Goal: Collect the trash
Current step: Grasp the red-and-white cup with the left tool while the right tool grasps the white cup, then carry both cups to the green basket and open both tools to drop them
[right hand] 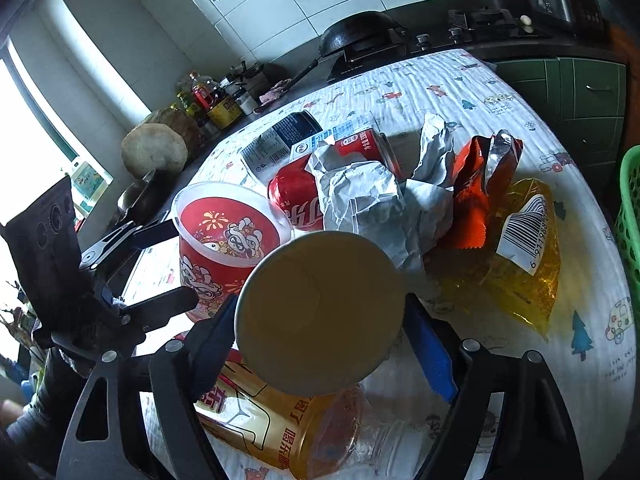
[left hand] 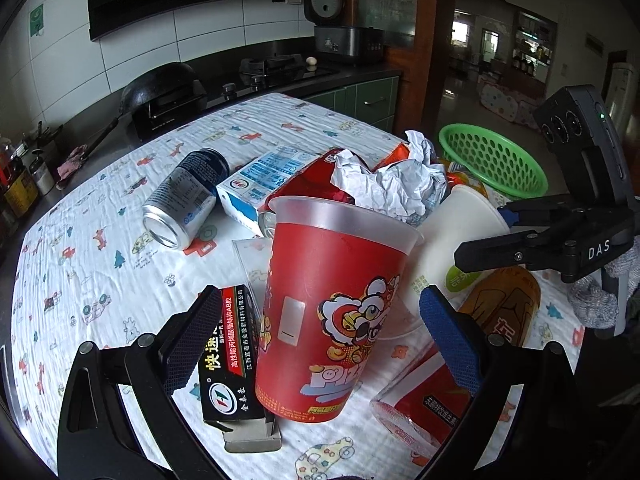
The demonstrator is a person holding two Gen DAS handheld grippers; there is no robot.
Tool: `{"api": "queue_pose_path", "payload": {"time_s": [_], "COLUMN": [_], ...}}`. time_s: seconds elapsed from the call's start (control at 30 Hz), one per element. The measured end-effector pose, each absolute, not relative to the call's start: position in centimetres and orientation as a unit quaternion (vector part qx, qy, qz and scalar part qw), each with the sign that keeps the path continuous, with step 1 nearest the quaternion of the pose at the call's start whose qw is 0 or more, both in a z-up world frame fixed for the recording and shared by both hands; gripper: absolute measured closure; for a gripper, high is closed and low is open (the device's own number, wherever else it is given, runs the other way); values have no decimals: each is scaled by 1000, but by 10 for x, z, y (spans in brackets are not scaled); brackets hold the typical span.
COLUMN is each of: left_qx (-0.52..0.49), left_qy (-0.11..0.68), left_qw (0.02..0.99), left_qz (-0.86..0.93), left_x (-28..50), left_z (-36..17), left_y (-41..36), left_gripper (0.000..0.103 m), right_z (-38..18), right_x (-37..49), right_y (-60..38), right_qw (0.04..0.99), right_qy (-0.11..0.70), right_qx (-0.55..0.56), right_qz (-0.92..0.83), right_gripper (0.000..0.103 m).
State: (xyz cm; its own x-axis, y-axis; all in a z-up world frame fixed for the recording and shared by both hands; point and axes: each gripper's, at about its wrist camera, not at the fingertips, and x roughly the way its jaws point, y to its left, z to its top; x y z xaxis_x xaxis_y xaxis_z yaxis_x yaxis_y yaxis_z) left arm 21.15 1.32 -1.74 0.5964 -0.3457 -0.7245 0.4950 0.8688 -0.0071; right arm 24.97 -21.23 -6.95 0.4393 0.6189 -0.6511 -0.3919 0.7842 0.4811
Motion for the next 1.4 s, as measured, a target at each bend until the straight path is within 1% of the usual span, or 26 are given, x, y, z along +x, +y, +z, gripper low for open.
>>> {"api": "queue_pose_path", "payload": {"time_s": [0.3, 0.37, 0.43, 0.57, 0.67, 0.87, 1.1, 1.27, 1.4], "left_qx": [91, 87, 86, 80, 72, 57, 54, 53, 57], "left_qy": [400, 404, 408, 415, 417, 414, 401, 385, 373], "left_qw": [873, 870, 867, 863, 862, 866, 873, 881, 885], "left_qz": [-263, -270, -273, -277, -279, -273, -271, -268, -272], "left_x": [227, 229, 231, 231, 231, 229, 217, 207, 202], "left_z": [-28, -30, -32, -35, -36, -34, -18, 6, 26], "left_y": [7, 6, 5, 5, 6, 8, 11, 7, -5], "left_gripper": [6, 14, 16, 24, 27, 29, 29, 29, 29], "right_z": [-69, -69, -68, -62, -57, -45, -20, 2, 7], "right_x": [250, 249, 248, 242, 235, 225, 212, 207, 212], "right_y": [-212, -213, -212, -210, -209, -214, -237, -281, -335], "right_qw": [839, 839, 841, 848, 857, 868, 885, 912, 929], "right_qy": [434, 432, 430, 419, 410, 394, 363, 335, 330], "right_qx": [124, 126, 120, 109, 93, 79, 83, 78, 67], "right_qz": [304, 305, 306, 304, 299, 292, 278, 225, 150], "right_gripper": [26, 27, 27, 28, 28, 29, 29, 29, 29]}}
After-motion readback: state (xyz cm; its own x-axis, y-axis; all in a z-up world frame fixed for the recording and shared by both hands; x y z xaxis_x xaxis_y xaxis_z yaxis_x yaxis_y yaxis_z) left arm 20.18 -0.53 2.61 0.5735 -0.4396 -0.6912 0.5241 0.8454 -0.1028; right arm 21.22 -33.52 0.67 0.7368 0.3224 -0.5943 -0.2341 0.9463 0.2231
